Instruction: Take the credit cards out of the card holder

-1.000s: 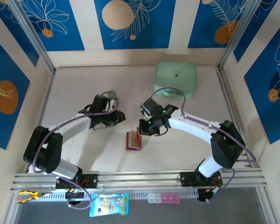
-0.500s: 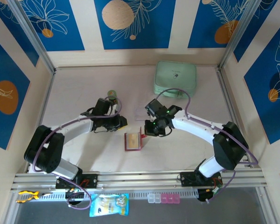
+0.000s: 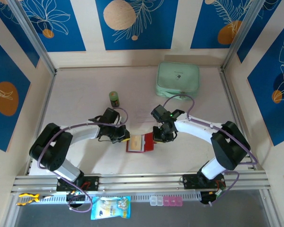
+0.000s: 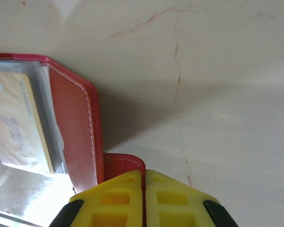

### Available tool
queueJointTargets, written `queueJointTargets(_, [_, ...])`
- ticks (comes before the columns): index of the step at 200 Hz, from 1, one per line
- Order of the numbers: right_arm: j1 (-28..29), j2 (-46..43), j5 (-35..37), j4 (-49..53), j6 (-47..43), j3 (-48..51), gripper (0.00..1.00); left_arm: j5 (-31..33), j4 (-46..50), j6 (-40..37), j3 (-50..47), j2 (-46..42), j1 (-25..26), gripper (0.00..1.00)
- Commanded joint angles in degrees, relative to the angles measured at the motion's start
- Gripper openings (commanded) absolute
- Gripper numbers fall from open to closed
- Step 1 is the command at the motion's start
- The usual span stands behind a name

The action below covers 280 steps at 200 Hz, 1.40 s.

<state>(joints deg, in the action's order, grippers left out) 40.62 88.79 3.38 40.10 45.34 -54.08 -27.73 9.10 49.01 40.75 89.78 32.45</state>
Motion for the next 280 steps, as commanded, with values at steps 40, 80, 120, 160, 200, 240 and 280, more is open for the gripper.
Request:
queueJointTargets(40, [-0.97, 4.71, 4.54, 1.80, -2.43, -0.15, 0.00, 2.83, 2.11, 1.07, -1.01, 3.20, 0.86, 0.08])
queueJointTargets(80, [-1.47, 7.88, 6.09, 1.86, -3.92, -0.31, 0.07, 2.72, 1.97, 1.79, -1.73, 2.52, 0.78, 0.08])
queueJointTargets(120, [-1.38, 7.68, 6.51, 3.09, -3.59, -0.41, 0.18, 2.50, 1.97, 2.48, -1.55, 0.89, 0.94, 0.08])
queueJointTargets(160, [-1.11, 3.88, 5.69, 5.21, -2.98, -1.10, 0.19, 3.19, 4.27, 2.07, 0.06, -1.22, 0.93, 0.09])
queueJointTargets(200, [-0.73, 0.20, 5.83, 10.22, -3.36, -4.58, 0.30, 5.56, 8.55, -0.17, 1.26, -3.07, 1.10, 0.09])
queueJointTargets(240, [0.28, -1.60, 2.40, 12.42, -4.03, -10.16, 0.31, 5.60, 7.87, -0.32, 0.67, -2.43, 1.72, 0.08])
queueJointTargets(280, [3.61, 1.94, -6.92, 6.75, -4.30, -12.80, 0.29, 4.26, 6.36, 0.14, 0.38, -1.21, 2.48, 0.08])
